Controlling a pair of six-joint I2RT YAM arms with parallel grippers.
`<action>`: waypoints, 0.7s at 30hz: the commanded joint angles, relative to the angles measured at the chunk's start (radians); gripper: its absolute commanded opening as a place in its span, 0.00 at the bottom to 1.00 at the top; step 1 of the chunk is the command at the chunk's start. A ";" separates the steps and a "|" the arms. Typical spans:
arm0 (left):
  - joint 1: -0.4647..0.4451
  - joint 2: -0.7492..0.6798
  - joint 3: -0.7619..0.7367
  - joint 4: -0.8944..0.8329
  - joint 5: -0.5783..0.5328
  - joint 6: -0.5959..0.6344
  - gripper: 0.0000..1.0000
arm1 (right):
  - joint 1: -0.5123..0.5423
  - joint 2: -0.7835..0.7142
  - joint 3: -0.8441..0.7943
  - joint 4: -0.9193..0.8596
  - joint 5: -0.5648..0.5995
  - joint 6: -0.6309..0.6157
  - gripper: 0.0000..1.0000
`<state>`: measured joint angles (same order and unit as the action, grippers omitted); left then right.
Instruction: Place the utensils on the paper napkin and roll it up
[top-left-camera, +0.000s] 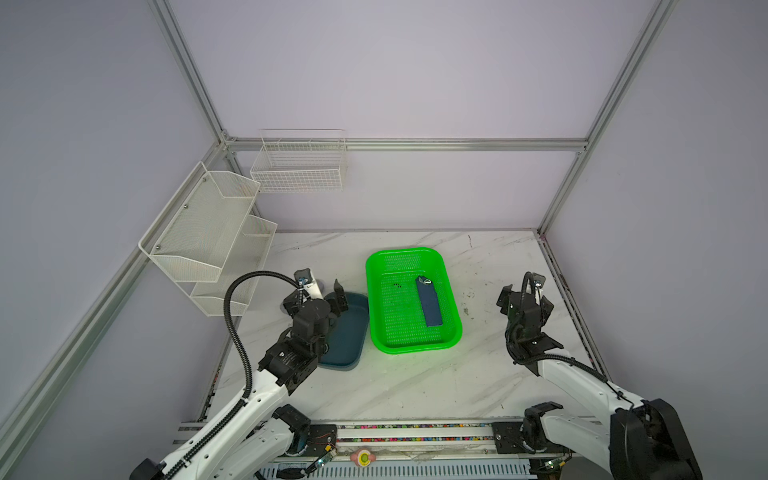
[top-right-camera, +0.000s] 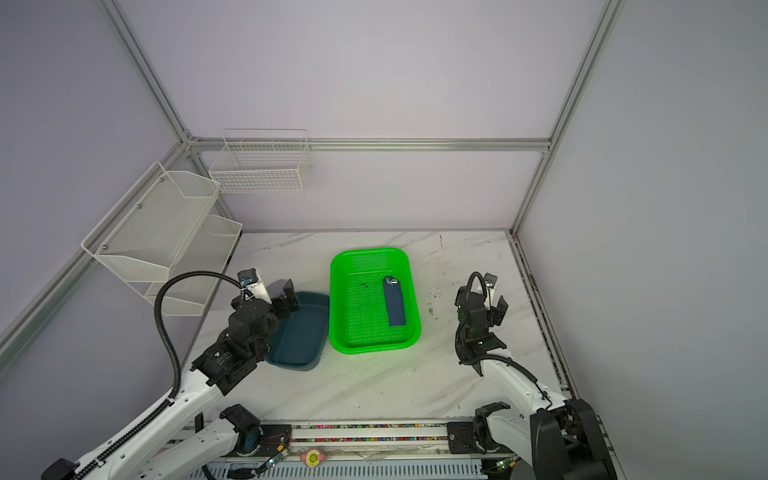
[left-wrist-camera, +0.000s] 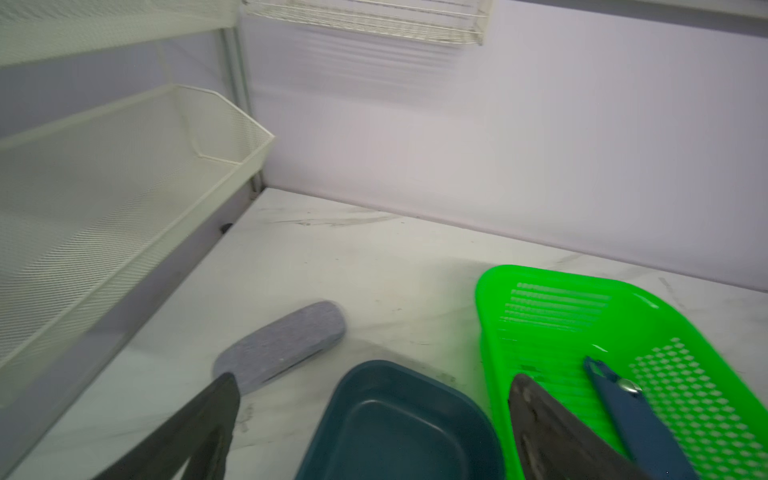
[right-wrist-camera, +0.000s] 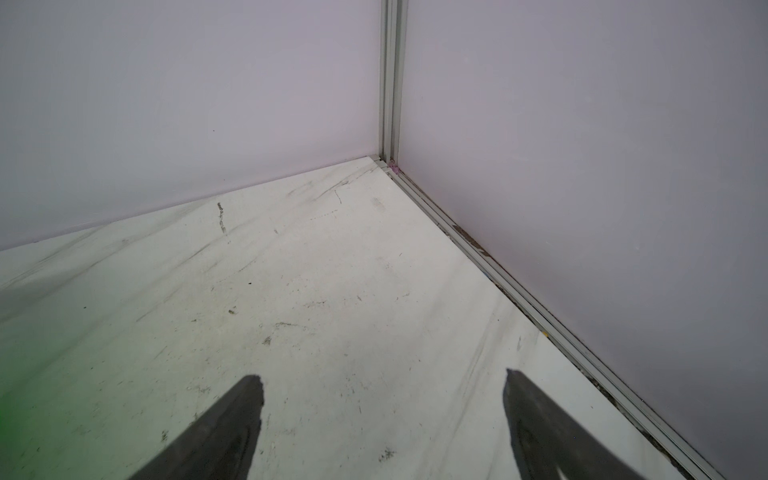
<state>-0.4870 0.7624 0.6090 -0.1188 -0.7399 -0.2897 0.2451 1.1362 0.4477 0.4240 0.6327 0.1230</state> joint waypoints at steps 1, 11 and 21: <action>0.089 -0.053 -0.118 0.113 -0.047 0.148 1.00 | -0.037 0.069 0.001 0.217 -0.146 -0.069 0.93; 0.360 0.087 -0.169 0.203 0.209 0.135 1.00 | -0.071 0.347 -0.004 0.539 -0.302 -0.115 0.93; 0.397 0.369 -0.240 0.604 0.265 0.249 1.00 | -0.090 0.521 0.009 0.823 -0.406 -0.216 0.92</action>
<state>-0.1055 1.0927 0.4126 0.2668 -0.5037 -0.0906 0.1619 1.6215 0.4492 1.0725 0.2779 -0.0189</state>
